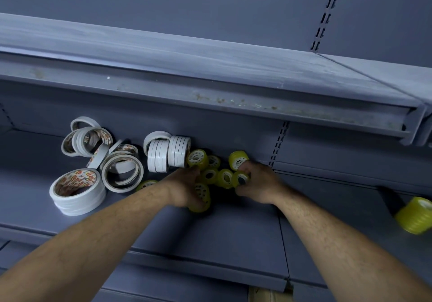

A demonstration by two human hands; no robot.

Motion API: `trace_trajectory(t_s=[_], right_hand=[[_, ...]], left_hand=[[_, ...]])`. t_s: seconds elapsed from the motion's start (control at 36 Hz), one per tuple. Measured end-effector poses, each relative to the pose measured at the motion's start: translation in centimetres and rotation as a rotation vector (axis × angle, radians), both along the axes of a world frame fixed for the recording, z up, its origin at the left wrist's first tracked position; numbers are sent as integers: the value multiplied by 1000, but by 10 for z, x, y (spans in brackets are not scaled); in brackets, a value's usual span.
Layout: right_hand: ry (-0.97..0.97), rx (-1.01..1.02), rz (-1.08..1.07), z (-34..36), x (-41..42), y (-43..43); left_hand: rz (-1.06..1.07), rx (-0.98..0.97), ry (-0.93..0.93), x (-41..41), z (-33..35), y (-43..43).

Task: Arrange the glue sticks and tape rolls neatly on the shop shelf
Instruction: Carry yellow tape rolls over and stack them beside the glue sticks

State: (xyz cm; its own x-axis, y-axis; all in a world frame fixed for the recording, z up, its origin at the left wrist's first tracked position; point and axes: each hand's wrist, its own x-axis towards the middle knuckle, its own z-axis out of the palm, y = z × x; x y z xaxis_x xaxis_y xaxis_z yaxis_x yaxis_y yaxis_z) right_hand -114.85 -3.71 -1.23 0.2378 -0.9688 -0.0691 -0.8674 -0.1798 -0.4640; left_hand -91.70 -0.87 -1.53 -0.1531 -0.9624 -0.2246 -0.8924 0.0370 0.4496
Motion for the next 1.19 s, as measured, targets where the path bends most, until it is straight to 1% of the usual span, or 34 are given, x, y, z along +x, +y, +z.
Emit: trace_trajectory(t_s=[0.14,0.25,0.36,0.47,0.53,0.58,0.64,0.69,0.72,0.78,0.83,0.89,0.94,1.0,1.11,1.19], right_hand=[[2,11,0,1,1,2],[-7,15,-1,2,0,3],[-46,13,-21,4,-1,5],[-111,17,-41,7,0,9],[-227,46,-57,6,0,10],[-467,127,-81,7,-1,13],[-728,239,-91,11,-1,20],[-898,325,-92,17,-2,28],[-977,359,-94,19,-4,31],[-1146,428,-106,22,-8,38],[-1269,470,-111,25,-14,46],[-1320,483,-104,26,-19,56],[-1325,466,-123,27,-25,68],[-1309,420,-178,26,-35,78],[-1306,286,-344,23,-65,101],[-1301,224,-439,18,-95,119]], left_hand=[[10,35,4,-1,2,1],[40,-1,33,-2,5,1],[69,-77,167,-6,10,-1],[49,-153,311,-8,8,-2],[26,-165,388,-10,7,-2],[14,-119,563,-13,8,0],[15,-9,814,-17,11,4],[54,119,1052,-20,14,7],[72,183,1140,-21,15,8],[66,306,1275,-23,16,9],[18,402,1359,-26,14,9],[-21,461,1404,-31,13,10],[-35,502,1430,-39,9,9],[-62,499,1410,-49,5,9],[-129,340,1258,-82,1,14],[-159,251,1167,-115,5,25]])
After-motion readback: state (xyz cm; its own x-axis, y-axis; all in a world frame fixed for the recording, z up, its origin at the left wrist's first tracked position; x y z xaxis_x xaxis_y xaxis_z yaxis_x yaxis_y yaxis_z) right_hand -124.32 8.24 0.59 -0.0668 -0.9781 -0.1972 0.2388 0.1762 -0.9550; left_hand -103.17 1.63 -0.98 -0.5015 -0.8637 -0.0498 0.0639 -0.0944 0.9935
